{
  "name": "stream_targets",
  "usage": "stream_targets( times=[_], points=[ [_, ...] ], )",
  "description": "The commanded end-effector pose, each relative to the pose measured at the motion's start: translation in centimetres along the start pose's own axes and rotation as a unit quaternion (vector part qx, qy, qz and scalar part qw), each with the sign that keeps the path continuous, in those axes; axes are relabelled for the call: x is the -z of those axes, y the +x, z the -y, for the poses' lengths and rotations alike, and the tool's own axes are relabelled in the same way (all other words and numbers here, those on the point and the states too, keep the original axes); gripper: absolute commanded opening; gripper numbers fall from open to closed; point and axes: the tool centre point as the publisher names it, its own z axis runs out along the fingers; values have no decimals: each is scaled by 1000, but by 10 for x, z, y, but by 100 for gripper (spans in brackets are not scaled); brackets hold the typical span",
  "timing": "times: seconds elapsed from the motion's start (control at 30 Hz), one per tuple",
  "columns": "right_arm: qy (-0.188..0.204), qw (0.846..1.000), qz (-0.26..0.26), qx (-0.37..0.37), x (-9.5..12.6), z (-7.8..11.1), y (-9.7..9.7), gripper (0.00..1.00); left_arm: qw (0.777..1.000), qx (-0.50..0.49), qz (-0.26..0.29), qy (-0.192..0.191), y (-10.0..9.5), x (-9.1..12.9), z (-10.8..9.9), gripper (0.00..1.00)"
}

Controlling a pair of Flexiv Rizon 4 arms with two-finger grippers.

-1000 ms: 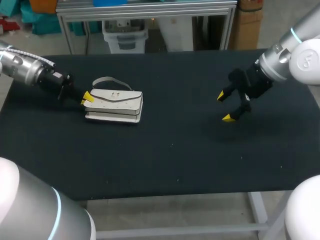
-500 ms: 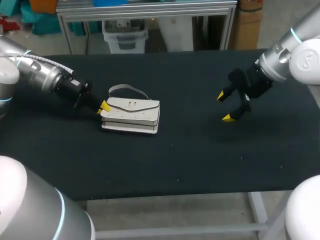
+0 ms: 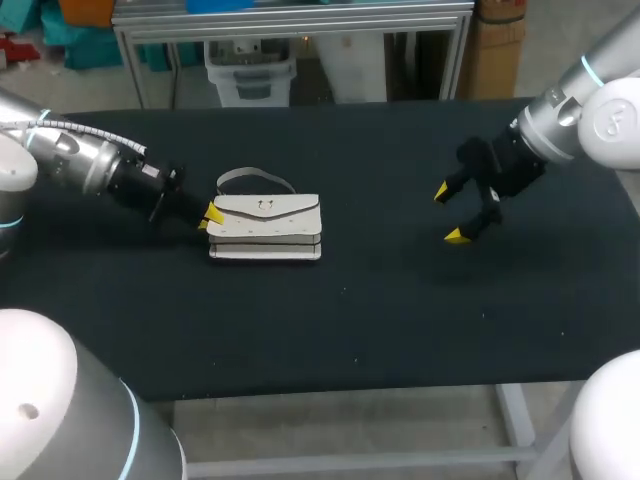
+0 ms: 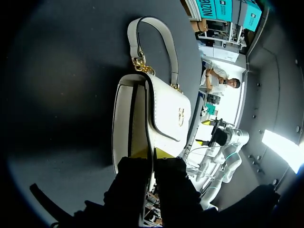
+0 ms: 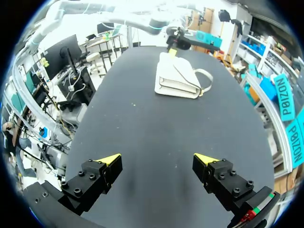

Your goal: Pick up the bag, open it, inspect its contents, close it, and place it on the opposite side

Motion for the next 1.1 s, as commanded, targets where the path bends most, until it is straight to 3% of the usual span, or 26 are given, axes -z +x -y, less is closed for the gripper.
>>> stream_targets(
  times=[0.03, 0.2, 0.43, 0.63, 0.8, 0.93, 1.1],
  points=[
    [0, 1000, -1, 0, 0, 0, 0, 100, 983, 0, -1, 183, 0, 0, -5, 0],
    [0, 1000, -1, 0, 0, 0, 0, 100, 980, -10, -5, 201, 6, -12, -13, 0],
    [0, 1000, -1, 0, 0, 0, 0, 100, 980, -40, -3, 194, 18, -37, -24, 0],
    [0, 1000, -1, 0, 0, 0, 0, 100, 971, -46, -17, 233, 27, -58, -24, 0],
    [0, 1000, -1, 0, 0, 0, 0, 100, 973, -49, -14, 224, 31, -65, -23, 0],
    [0, 1000, -1, 0, 0, 0, 0, 100, 982, -46, -1, 183, 29, -68, -20, 0],
    [0, 1000, -1, 0, 0, 0, 0, 100, 985, -51, 8, 162, 27, -73, -20, 0]
  ],
)
